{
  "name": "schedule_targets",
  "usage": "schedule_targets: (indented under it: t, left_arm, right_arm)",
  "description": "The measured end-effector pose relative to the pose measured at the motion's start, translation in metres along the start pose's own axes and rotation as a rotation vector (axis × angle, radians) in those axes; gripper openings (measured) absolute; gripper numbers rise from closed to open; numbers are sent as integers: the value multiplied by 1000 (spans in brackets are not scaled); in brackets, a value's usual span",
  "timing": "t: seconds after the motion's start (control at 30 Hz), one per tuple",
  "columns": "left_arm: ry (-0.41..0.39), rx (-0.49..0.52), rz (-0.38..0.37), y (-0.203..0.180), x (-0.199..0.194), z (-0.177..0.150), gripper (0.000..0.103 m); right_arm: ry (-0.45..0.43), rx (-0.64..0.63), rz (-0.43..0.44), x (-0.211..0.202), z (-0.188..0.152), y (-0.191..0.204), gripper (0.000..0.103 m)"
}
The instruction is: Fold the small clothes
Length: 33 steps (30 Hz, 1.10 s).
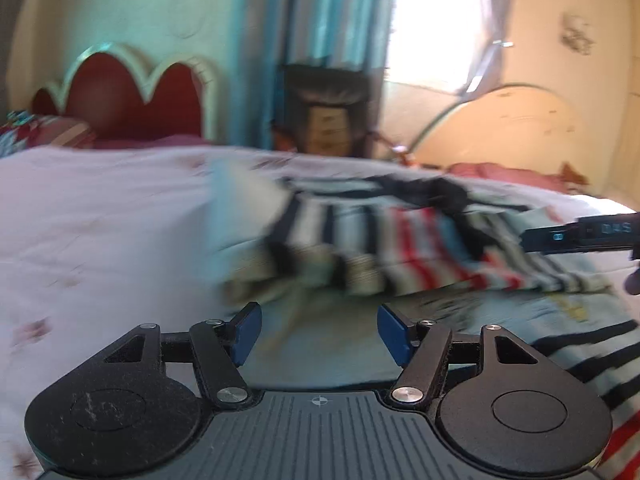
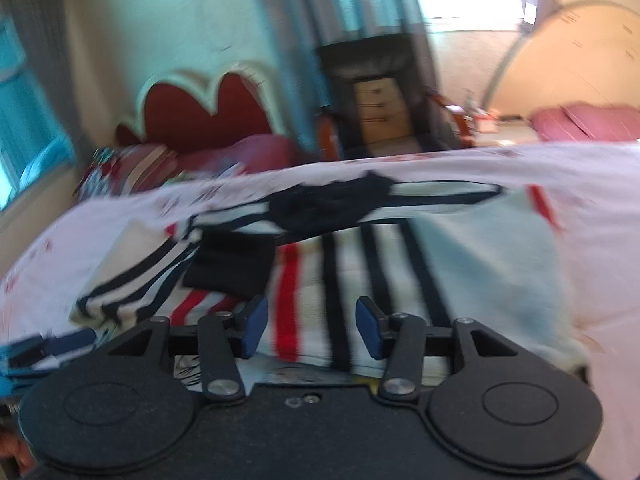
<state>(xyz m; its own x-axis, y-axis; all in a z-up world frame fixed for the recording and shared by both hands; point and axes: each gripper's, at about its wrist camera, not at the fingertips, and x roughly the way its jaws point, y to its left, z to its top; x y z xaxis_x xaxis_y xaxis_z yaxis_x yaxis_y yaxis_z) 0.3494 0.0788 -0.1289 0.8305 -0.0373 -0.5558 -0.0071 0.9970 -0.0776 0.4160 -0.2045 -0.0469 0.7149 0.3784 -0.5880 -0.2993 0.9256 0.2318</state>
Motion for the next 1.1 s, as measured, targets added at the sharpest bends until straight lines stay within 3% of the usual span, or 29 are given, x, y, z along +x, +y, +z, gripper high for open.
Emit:
schedule_targets:
  t: [0.1,0.23,0.27,0.33,0.37,0.43,0.53,0.67,1.03,1.1]
  left_arm:
    - [6,11,56,20,7,5,64]
    - [18,63,51,21,29,14,64]
    - [16,66,47,19,32,15,64]
    - [11,70,48,18,37,18,64]
    - [9,69,49,18,39,20,64]
    - [-2,58,45,17,41,24,55]
    - [-2,46,38,18,42,23,51]
    - [-27,42,17,19,39,22,40]
    - [26,-44,-41,36,54,21,35]
    - [34,-46,-46,36,57,21,35]
  right_arm:
    - [10,-104,-14,23,0,30,49]
    - [17,-234,-81,47,1,57,49]
    - [7,-266,-95,49,1,61,44]
    - [-15,-269,-110,48,5,61,7]
    - [-37,-239,-121,45,9,57,6]
    - [-96,-153,-133,30,17,42,6]
    - [-176,-50,-210,4,20,18,6]
    - [-83,52,-207,9,5,-14,6]
    - [-51,239,-143,11,-13,-41,7]
    - [-45,276,-131,11,-14,-48,19]
